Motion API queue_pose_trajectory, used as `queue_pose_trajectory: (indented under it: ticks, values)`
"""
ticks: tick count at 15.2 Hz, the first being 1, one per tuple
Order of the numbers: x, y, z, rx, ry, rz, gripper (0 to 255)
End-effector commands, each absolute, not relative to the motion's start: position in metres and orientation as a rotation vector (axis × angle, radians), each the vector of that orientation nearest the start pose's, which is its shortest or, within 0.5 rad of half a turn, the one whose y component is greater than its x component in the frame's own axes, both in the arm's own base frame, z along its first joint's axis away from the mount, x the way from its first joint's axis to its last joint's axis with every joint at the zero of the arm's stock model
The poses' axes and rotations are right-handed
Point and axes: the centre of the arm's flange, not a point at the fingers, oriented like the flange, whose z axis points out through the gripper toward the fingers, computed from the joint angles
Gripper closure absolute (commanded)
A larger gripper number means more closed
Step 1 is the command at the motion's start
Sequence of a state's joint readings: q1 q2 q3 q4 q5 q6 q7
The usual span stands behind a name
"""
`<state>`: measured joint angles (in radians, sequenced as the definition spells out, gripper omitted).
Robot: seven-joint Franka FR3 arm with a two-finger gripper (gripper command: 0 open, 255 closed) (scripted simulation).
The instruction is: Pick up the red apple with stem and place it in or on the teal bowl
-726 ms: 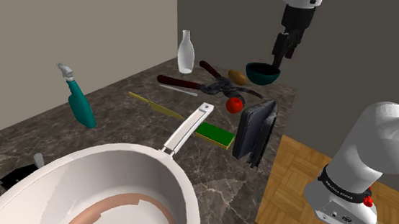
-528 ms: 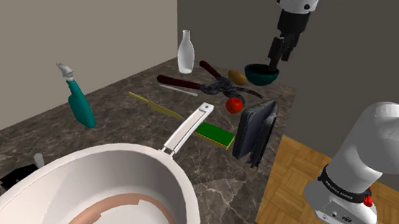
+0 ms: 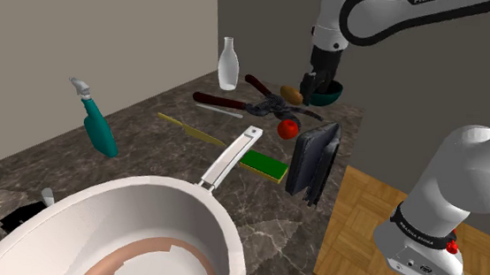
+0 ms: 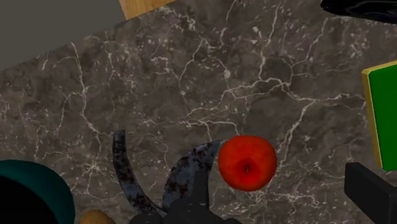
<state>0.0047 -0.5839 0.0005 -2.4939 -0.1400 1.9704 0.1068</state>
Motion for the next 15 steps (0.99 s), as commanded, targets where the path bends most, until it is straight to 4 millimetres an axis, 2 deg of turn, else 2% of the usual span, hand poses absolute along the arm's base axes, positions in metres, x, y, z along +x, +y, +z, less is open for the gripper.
queue_pose_trajectory:
  ticks: [1, 10, 15]
  values:
    - [0.393, -0.008, 0.471, -3.269, 0.094, -0.131, 0]
    - [0.464, -0.015, 0.381, -3.286, 0.14, -0.2, 0]
    - [0.467, -0.019, 0.355, -3.286, 0.14, -0.2, 0]
